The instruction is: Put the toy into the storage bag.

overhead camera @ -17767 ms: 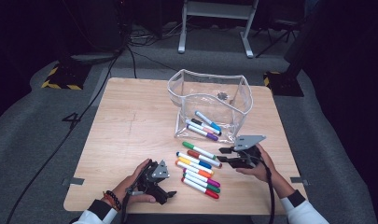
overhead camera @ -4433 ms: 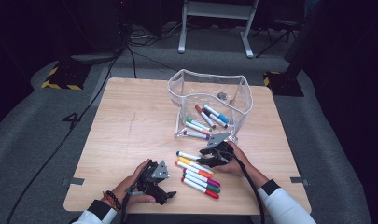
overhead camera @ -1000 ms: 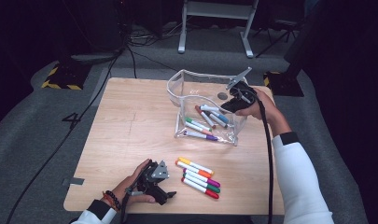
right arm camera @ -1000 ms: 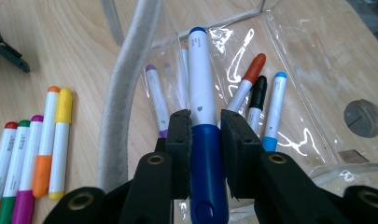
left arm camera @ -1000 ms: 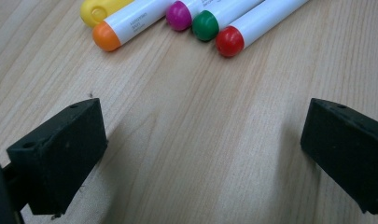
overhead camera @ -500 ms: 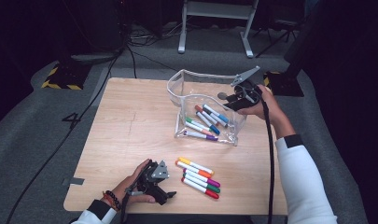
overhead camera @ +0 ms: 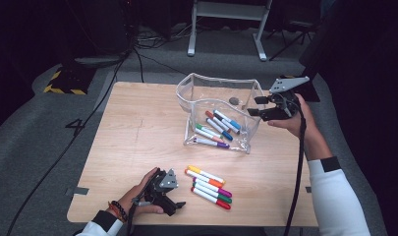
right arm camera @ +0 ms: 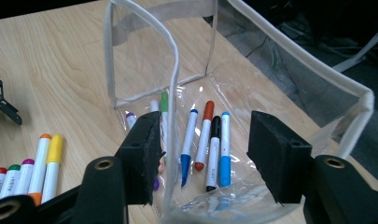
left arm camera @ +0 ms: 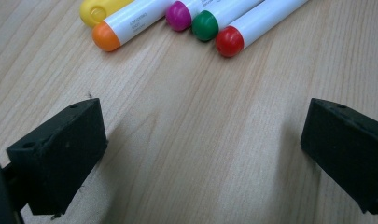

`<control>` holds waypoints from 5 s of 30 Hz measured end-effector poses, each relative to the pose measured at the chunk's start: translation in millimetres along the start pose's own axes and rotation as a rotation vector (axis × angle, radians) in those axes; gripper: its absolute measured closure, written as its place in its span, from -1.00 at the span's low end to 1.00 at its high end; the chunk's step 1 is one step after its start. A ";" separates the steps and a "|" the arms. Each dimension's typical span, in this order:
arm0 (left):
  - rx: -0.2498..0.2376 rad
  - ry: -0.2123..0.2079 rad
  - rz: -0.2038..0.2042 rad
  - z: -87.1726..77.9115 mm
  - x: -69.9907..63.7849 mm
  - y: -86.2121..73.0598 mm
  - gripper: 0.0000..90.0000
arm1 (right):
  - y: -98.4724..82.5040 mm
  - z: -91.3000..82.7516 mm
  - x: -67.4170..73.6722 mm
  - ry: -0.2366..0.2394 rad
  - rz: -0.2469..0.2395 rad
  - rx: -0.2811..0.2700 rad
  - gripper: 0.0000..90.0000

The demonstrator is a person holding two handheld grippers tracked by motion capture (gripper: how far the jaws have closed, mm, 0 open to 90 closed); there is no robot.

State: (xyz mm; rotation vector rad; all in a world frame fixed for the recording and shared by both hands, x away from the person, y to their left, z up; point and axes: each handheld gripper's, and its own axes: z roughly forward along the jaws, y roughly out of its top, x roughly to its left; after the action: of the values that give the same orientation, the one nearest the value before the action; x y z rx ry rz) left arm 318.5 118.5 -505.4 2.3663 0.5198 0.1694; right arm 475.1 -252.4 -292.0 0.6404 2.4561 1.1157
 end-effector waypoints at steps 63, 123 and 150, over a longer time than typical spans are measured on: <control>-0.001 0.002 -0.002 -0.1 -0.3 -0.1 -0.99 | -92.1 179.1 138.2 0.244 -0.083 0.101 0.56; 0.002 0.000 -0.001 -0.1 0.0 0.0 -0.99 | 0.6 -38.9 58.9 0.017 -0.096 -0.227 0.66; 0.002 0.000 0.000 -0.1 0.0 0.0 -0.99 | 53.9 47.0 -1.2 -0.038 -0.048 -0.016 0.66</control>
State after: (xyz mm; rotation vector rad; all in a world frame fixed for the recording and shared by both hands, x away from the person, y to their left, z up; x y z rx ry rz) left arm 318.5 118.6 -505.3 2.3682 0.5208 0.1693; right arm 513.1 -193.1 -279.4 0.5900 2.4148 1.0939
